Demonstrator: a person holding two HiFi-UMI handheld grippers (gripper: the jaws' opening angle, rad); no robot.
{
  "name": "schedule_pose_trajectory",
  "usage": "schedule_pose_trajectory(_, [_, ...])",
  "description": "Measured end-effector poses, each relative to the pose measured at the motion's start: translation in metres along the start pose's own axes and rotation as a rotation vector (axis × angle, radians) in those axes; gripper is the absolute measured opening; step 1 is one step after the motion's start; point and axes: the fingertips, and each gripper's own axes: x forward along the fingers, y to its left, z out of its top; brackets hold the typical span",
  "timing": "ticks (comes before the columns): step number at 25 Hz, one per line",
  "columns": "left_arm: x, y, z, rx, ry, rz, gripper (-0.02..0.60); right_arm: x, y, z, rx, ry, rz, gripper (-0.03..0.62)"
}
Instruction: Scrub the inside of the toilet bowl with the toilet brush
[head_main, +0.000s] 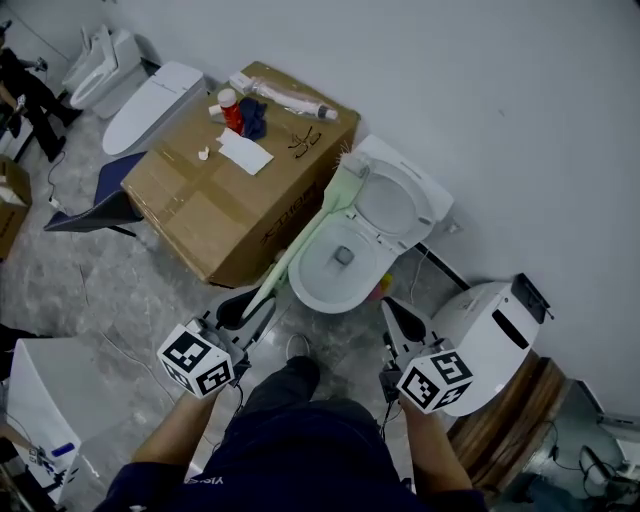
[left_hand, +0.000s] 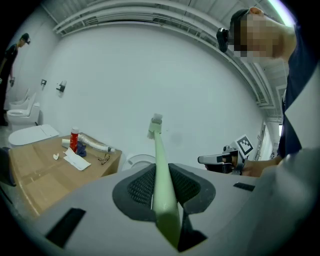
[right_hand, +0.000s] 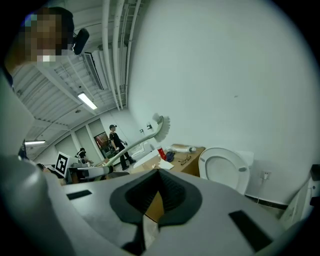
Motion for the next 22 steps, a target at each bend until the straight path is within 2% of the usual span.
schedule_pose_trajectory(7, [0.013, 0.032, 0.011, 0.013, 0.008, -0.013, 0.095, 0.031, -0.002, 0.013, -0.009, -0.006, -0.019, 0.005])
schedule_pose_trajectory(22, [0.034, 0.065, 0.002, -0.001, 0.044, -0.006, 0.095, 0.068, -0.022, 0.013, 0.002, 0.019, -0.029, 0.005])
